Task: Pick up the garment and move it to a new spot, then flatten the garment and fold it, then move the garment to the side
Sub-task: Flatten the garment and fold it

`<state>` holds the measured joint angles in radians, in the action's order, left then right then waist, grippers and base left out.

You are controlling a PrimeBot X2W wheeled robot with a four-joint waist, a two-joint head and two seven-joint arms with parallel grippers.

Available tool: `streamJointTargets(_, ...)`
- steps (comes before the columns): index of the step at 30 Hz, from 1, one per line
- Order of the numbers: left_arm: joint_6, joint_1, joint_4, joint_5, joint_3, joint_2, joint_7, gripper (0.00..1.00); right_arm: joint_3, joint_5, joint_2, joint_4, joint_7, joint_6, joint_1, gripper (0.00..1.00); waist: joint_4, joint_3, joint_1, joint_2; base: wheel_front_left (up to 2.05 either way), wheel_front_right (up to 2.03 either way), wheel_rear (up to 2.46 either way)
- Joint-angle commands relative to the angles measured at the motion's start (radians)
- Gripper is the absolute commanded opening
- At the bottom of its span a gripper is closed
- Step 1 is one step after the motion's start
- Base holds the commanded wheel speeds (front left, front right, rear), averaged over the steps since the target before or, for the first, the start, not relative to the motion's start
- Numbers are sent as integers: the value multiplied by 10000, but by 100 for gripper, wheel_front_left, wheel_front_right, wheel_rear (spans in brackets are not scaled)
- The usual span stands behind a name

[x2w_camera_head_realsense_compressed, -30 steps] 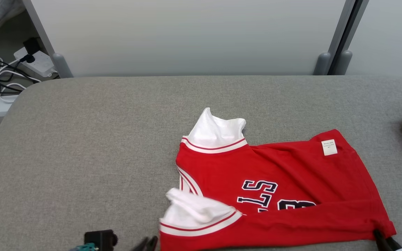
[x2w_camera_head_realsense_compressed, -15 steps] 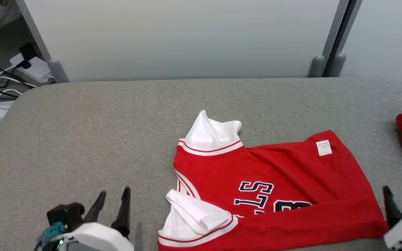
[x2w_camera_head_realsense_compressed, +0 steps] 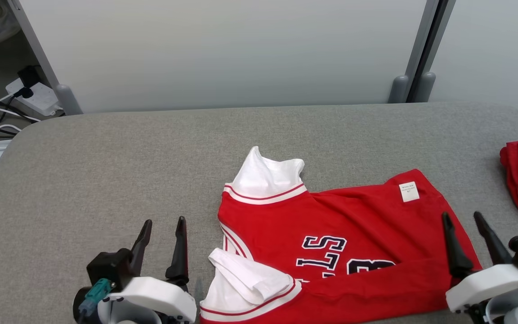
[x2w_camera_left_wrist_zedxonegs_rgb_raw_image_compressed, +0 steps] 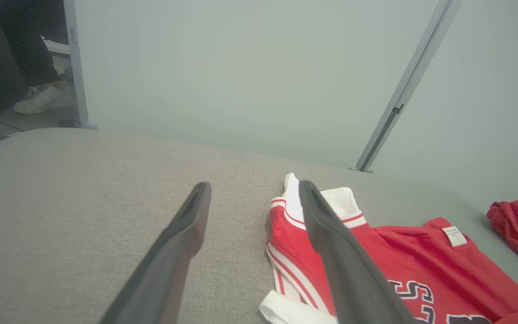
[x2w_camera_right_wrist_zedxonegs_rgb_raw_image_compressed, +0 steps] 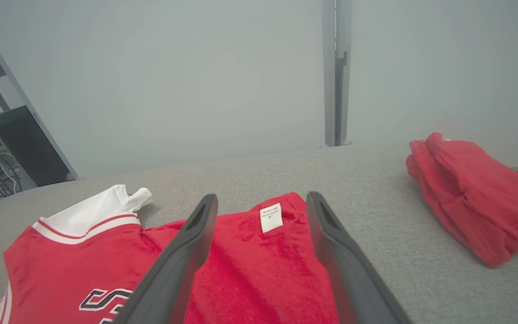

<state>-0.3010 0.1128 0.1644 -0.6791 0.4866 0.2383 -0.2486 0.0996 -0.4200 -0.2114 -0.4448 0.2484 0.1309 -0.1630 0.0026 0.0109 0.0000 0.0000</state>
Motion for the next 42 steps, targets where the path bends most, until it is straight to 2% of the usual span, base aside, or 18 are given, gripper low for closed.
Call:
streamJointTargets(1, 109, 721, -94, 182, -390, 41, -123, 100, 156, 152, -56, 327, 132, -2, 25, 100, -11, 5, 0, 0, 0, 0, 0)
streamJointTargets(7, 899, 2045, 1333, 579, 63, -331, 40, 100, 342, 467, 216, 492, 132, -2, 237, 100, -191, -122, 0, 0, 0, 0, 0)
streamJointTargets(13, 1485, 4219, 3201, 712, 500, -760, 922, 100, 458, 492, 93, 552, 133, -2, 13, 100, -554, -846, 0, 0, 0, 0, 0)
streamJointTargets(14, 1702, 4938, 3893, 669, 606, -925, 1345, 100, 499, 482, 41, 568, 133, -2, -139, 100, -707, -1172, 0, 0, 0, 0, 0)
streamJointTargets(16, 1855, 5673, 4580, 690, 703, -1036, 1737, 100, 564, 479, -10, 599, 133, -2, -326, 100, -876, -1525, 0, 0, 0, 0, 0)
streamJointTargets(29, 2245, 9234, 8014, 697, 1034, -1624, 3371, 100, 559, 530, -210, 948, 133, -2, -1122, 100, -1588, -3310, 0, 0, 0, 0, 0)
streamJointTargets(42, 2381, 10788, 10104, 725, 1481, -1809, 4432, 100, 483, 636, 20, 1100, 133, -2, -1133, 100, -2070, -3979, 0, 0, 0, 0, 0)
